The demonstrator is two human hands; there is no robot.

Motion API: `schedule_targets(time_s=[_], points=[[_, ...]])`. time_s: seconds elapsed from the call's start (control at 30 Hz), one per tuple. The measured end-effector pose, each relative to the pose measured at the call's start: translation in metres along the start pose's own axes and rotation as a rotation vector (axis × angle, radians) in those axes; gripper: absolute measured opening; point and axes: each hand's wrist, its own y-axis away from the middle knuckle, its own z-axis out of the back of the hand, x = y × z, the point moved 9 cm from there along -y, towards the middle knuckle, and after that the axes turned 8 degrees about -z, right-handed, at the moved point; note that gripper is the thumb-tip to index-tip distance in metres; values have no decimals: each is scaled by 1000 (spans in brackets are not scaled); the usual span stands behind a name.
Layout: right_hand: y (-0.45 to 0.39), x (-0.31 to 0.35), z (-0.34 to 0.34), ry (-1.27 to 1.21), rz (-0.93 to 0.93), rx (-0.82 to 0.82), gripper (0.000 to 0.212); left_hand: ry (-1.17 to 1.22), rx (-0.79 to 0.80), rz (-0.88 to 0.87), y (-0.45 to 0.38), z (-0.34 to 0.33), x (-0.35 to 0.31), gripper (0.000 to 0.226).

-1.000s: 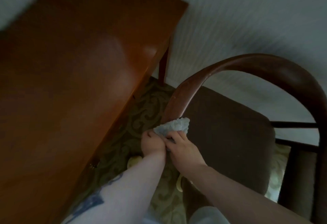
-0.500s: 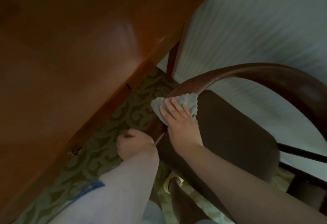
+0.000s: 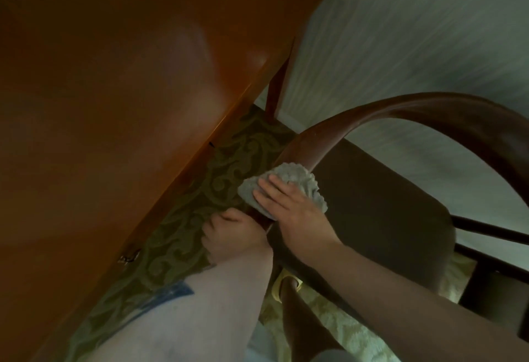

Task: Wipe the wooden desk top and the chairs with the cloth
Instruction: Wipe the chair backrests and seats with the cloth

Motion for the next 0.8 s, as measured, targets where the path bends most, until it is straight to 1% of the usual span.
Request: schedule_targets(time_s=[0.07,0.1,0.17,0.2,0.23,0.3,0.33,0.37,0.43,0.47,0.5,0.57,0.6,0.63,0.67,0.7,0.77,0.8], points=[[-5,-20,9,-11,45,3,77,4,85,-72,-1,-3,-2,46],[-10,-37,19,-13,-11,-33,77,1,123,-131,-1,-4,-5,46],[-16,-69,37,-92,-265,-143,73,-8,186,-243,3,-3,-13,45],[-18,-72,43,-122,-357,-209,70,-21,210,-283,3,-3,-17,44],[-18,-64,40,-131,-385,-231,67,-43,221,-311,0,-5,-22,43],[-15,-31,17,-138,-304,-122,66,-41,233,-336,-8,-9,-38,36],[-12,-13,9,-105,-215,-63,67,-29,253,-346,-13,-14,-49,34],[-8,-4,10,-84,-138,-51,67,-19,271,-363,-15,-18,-60,33],[-9,-17,24,-84,-64,-32,69,-43,269,-384,-18,-25,-68,35],[-14,-34,33,-84,-79,-45,71,-59,249,-397,-17,-26,-68,36],[-20,-57,40,-91,-155,-84,71,-71,227,-414,-15,-26,-69,36],[-29,-98,62,-122,-388,-218,69,-75,188,-441,-12,-25,-71,37],[-31,-105,68,-130,-466,-274,67,-79,182,-446,-11,-25,-71,37],[-30,-101,68,-140,-514,-292,66,-87,180,-448,-11,-24,-71,36],[-31,-87,60,-133,-511,-269,65,-96,185,-447,-11,-24,-72,36],[-32,-66,49,-119,-451,-227,65,-106,192,-451,-11,-24,-73,35],[-27,-26,25,-99,-215,-94,66,-133,210,-472,-11,-26,-76,37],[-23,-22,21,-114,-130,-48,68,-146,211,-474,-11,-25,-76,38]])
